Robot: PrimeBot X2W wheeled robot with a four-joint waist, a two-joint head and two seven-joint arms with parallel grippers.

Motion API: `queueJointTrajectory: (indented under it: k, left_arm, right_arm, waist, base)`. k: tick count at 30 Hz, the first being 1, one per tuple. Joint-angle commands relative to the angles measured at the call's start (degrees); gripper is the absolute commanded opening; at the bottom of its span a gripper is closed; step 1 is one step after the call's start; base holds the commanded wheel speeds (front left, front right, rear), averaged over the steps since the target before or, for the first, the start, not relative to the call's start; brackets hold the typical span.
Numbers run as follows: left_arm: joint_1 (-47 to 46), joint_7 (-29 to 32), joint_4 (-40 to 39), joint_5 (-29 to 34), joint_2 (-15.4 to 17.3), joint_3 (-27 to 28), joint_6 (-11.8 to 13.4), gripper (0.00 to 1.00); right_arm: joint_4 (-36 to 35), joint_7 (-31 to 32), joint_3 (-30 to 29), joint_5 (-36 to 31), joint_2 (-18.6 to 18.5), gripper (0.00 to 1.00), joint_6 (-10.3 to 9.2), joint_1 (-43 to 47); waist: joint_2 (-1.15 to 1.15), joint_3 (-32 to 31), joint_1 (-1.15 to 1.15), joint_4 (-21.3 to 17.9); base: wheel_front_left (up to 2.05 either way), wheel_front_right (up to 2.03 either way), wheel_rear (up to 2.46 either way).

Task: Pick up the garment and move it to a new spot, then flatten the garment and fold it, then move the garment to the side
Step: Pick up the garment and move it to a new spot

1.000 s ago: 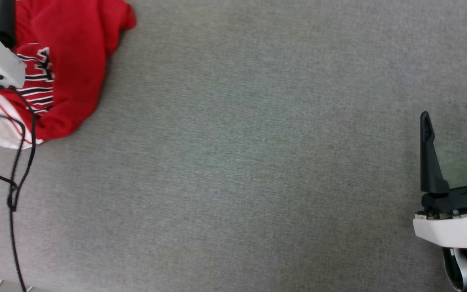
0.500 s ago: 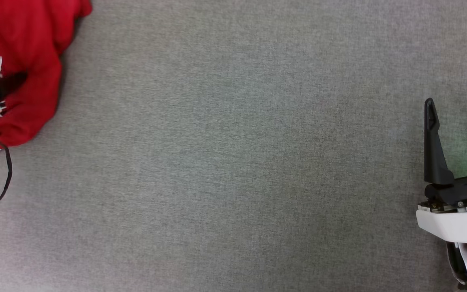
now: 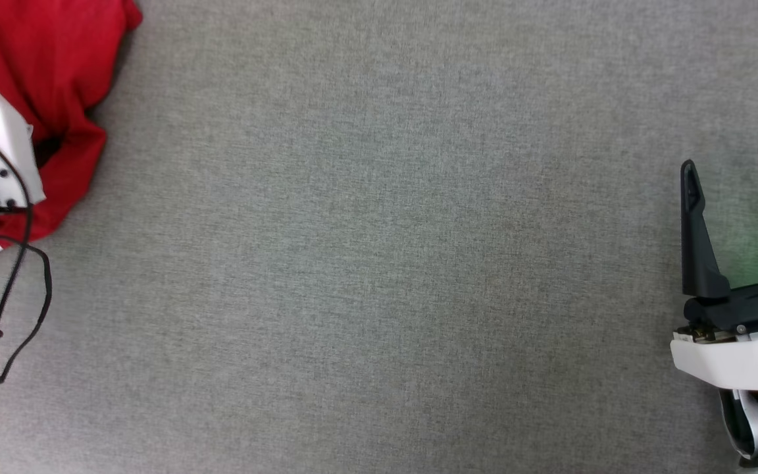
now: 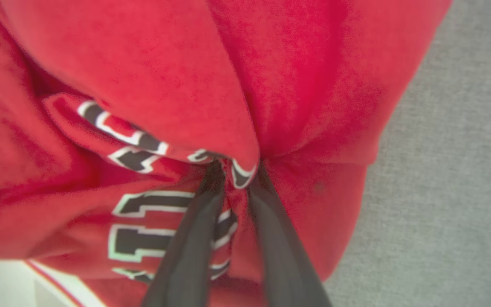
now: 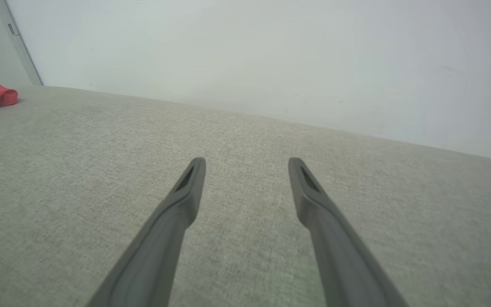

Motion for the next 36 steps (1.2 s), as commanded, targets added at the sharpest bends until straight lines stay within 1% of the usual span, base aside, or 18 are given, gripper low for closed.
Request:
queueJointTrajectory:
  k: [1,5,7,9,13,16,20,24,28,33,36]
  left_arm:
    - [2.1,0.3,0.8,0.6,-0.7,-3.0,-0.4,0.0]
    - [-2.1,-3.1,-2.2,-1.6,2.0,-3.1,-0.2,0.0]
    - [-3.2,-4.1,-3.9,-1.2,3.8,-5.0,-0.2,0.0]
    - [-4.2,-5.1,-5.9,-2.2,4.3,-6.3,-0.2,0.0]
    - [-5.8,-6.5,-9.8,-1.6,5.4,-8.6,-0.2,0.0]
    - [-6.7,-7.2,-13.5,-1.5,6.2,-10.4,-0.2,0.0]
    - [-8.6,-7.9,-18.4,-1.9,6.4,-13.1,-0.2,0.0]
    - [-11.1,-8.5,-22.5,-1.2,5.0,-16.1,-0.2,0.0]
    - [-13.4,-10.0,-24.8,-0.3,2.1,-19.6,-0.2,0.0]
    - [-15.3,-13.3,-25.6,0.5,-3.4,-26.0,-0.2,0.0]
    - [-16.3,-16.2,-24.8,0.8,-6.7,-31.0,-0.2,0.0]
  right_arm:
    - [0.3,-0.2,0.0,0.1,0.0,1.0,-0.02,0.4]
    - [1.1,-0.2,0.7,0.3,0.7,1.0,-0.02,1.2]
    - [1.5,-0.2,1.0,0.4,1.2,1.0,-0.02,1.4]
    - [1.7,-0.2,1.0,0.7,1.8,1.0,-0.02,1.8]
    - [2.3,-0.2,1.1,0.7,2.6,1.0,-0.02,2.6]
    - [2.5,-0.2,0.9,0.9,3.4,1.0,-0.02,3.3]
    - [2.9,-0.2,0.7,1.0,4.3,1.0,-0.02,4.1]
    - [3.2,-0.2,0.8,1.3,4.9,1.0,-0.02,4.7]
    - [3.4,-0.2,0.9,1.3,5.3,1.0,-0.02,4.9]
    - [3.4,-0.2,0.1,1.8,5.4,1.0,-0.02,5.5]
    - [3.6,-0.2,-0.1,2.7,5.4,1.0,-0.02,5.6]
  waist:
    - [0.0,-1.6,0.01,0.5]
    - [0.0,-5.1,0.01,0.8]
    - [0.0,-7.1,0.01,0.8]
    - [0.0,-8.8,0.01,0.6]
    - [0.0,-11.6,0.01,0.1]
    - [0.0,-13.8,0.01,-0.8]
    - [0.0,-16.2,0.01,-2.7]
    - [0.0,-17.8,0.01,-5.4]
    - [0.0,-18.8,0.01,-8.7]
    - [0.0,-19.1,0.01,-12.4]
    - [0.0,-19.1,0.01,-14.1]
  base:
    - [0.0,0.0,0.0]
    - [0.0,0.0,0.0]
    - [0.0,0.0,0.0]
    - [0.0,0.0,0.0]
    - [0.0,0.0,0.0]
    - [0.0,0.0,0.0]
    - [0.0,0.0,0.0]
    - [0.0,0.0,0.0]
    - [0.0,0.0,0.0]
    - [0.0,0.0,0.0]
    - [0.0,0.0,0.0]
